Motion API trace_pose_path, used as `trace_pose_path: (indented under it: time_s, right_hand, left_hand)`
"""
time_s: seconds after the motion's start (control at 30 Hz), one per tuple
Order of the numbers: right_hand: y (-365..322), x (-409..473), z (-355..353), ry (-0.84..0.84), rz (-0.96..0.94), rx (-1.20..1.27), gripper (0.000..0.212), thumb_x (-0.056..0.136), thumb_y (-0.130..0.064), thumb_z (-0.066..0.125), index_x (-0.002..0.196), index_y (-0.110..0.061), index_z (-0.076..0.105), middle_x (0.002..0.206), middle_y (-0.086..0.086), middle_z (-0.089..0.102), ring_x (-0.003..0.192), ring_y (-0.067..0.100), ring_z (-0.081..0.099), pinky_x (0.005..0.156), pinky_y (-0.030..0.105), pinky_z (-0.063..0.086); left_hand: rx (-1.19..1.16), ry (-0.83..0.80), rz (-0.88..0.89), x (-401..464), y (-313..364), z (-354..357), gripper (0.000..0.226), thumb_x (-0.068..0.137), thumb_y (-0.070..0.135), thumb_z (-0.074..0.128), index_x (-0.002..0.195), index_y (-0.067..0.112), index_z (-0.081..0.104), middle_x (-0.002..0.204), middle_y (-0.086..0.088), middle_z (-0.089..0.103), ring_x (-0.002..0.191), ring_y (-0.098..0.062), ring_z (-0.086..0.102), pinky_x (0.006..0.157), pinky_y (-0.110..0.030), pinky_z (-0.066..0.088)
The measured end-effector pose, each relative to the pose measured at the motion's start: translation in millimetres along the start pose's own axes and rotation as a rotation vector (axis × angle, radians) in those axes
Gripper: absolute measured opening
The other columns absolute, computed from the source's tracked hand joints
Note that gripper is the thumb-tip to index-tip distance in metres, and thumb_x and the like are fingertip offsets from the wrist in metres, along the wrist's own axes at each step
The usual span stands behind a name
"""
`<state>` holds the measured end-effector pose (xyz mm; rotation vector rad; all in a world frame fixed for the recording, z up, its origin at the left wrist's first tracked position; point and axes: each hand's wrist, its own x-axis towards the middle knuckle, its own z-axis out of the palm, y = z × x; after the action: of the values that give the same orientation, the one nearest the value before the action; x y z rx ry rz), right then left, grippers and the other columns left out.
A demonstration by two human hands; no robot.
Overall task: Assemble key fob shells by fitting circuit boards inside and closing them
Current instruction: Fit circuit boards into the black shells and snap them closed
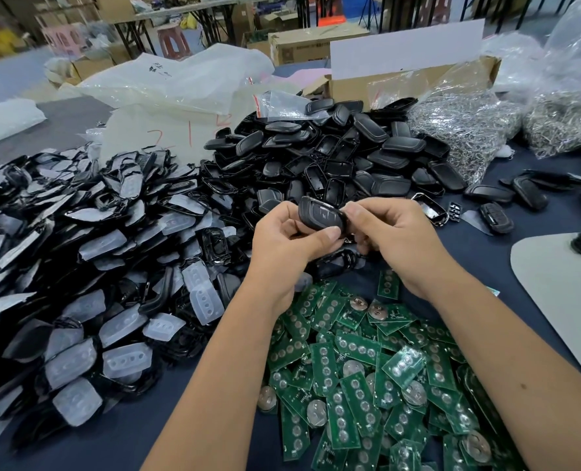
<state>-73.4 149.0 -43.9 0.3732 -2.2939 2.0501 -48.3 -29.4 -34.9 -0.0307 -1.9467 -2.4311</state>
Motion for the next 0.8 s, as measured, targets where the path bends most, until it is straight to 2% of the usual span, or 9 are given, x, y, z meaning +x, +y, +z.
trace_pose_path:
  time_s: [0.1, 0.2, 0.3, 0.43, 0.57, 0.67, 0.8]
  right_hand:
    - [-3.6, -0.4, 2.1, -0.03, 0.019, 0.106, 0.036, 0.096, -0.04, 0.071, 0.077, -0.01, 0.073, 0.065, 0.004, 0.052, 0.054, 0.014, 0.042, 0.047, 0.024, 0.036]
    - [-6.2, -1.5, 3.4, -0.046, 0.055, 0.176, 0.032, 0.087, -0.043, 0.074, 0.065, -0.02, 0.072, 0.057, -0.002, 0.047, 0.052, 0.014, 0.034, 0.045, 0.023, 0.027]
    - [-7.8, -2.1, 3.8, -0.047, 0.065, 0.221, 0.034, 0.087, -0.038, 0.074, 0.058, -0.021, 0.068, 0.052, -0.003, 0.043, 0.049, 0.015, 0.029, 0.043, 0.022, 0.025]
    - [-8.9, -2.5, 4.4, -0.048, 0.063, 0.249, 0.041, 0.09, -0.033, 0.072, 0.054, -0.018, 0.06, 0.049, -0.002, 0.039, 0.044, 0.012, 0.026, 0.042, 0.022, 0.023]
    - [-7.0, -3.1, 4.5, -0.032, 0.02, 0.234, 0.039, 0.09, -0.031, 0.073, 0.057, -0.016, 0.06, 0.048, -0.003, 0.041, 0.041, 0.01, 0.028, 0.043, 0.02, 0.025]
    - [-2.7, -1.8, 3.0, 0.038, -0.077, 0.062, 0.031, 0.094, -0.024, 0.076, 0.066, -0.016, 0.068, 0.052, -0.003, 0.049, 0.046, 0.011, 0.039, 0.046, 0.022, 0.033]
    - [-4.8, -2.9, 5.8, 0.126, -0.273, -0.26, 0.01, 0.09, -0.02, 0.081, 0.081, -0.02, 0.08, 0.065, -0.009, 0.067, 0.059, 0.005, 0.056, 0.057, 0.022, 0.045]
  left_hand:
    - [-0.095, -0.078, -0.043, -1.2, 3.8, 0.7, 0.023, 0.085, -0.014, 0.073, 0.099, 0.001, 0.063, 0.09, -0.012, 0.075, 0.089, -0.026, 0.076, 0.08, -0.032, 0.062]
    - [-0.125, -0.101, -0.063, -2.2, 6.4, 2.7, 0.023, 0.083, -0.013, 0.074, 0.098, 0.001, 0.064, 0.093, -0.018, 0.071, 0.09, -0.028, 0.075, 0.08, -0.034, 0.062]
    - [-0.144, -0.116, -0.077, -3.1, 6.4, 4.6, 0.023, 0.082, -0.011, 0.074, 0.099, 0.001, 0.064, 0.098, -0.024, 0.067, 0.092, -0.03, 0.074, 0.08, -0.035, 0.063]
    - [-0.148, -0.113, -0.077, -3.1, 4.4, 5.5, 0.022, 0.081, -0.01, 0.074, 0.098, 0.001, 0.065, 0.095, -0.02, 0.07, 0.091, -0.03, 0.074, 0.08, -0.035, 0.063]
    - [-0.16, -0.109, -0.07, -3.0, 1.3, 5.0, 0.023, 0.079, -0.009, 0.076, 0.097, 0.002, 0.067, 0.09, -0.016, 0.074, 0.09, -0.03, 0.075, 0.079, -0.035, 0.063]
    - [-0.1, -0.059, -0.04, -2.2, -1.7, 5.7, 0.024, 0.081, -0.014, 0.075, 0.097, 0.003, 0.067, 0.091, -0.016, 0.076, 0.089, -0.029, 0.076, 0.078, -0.033, 0.063]
    - [0.241, 0.109, 0.103, 1.4, -1.2, 1.6, 0.035, 0.077, -0.008, 0.084, 0.099, 0.011, 0.064, 0.095, -0.012, 0.077, 0.087, -0.025, 0.077, 0.08, -0.034, 0.063]
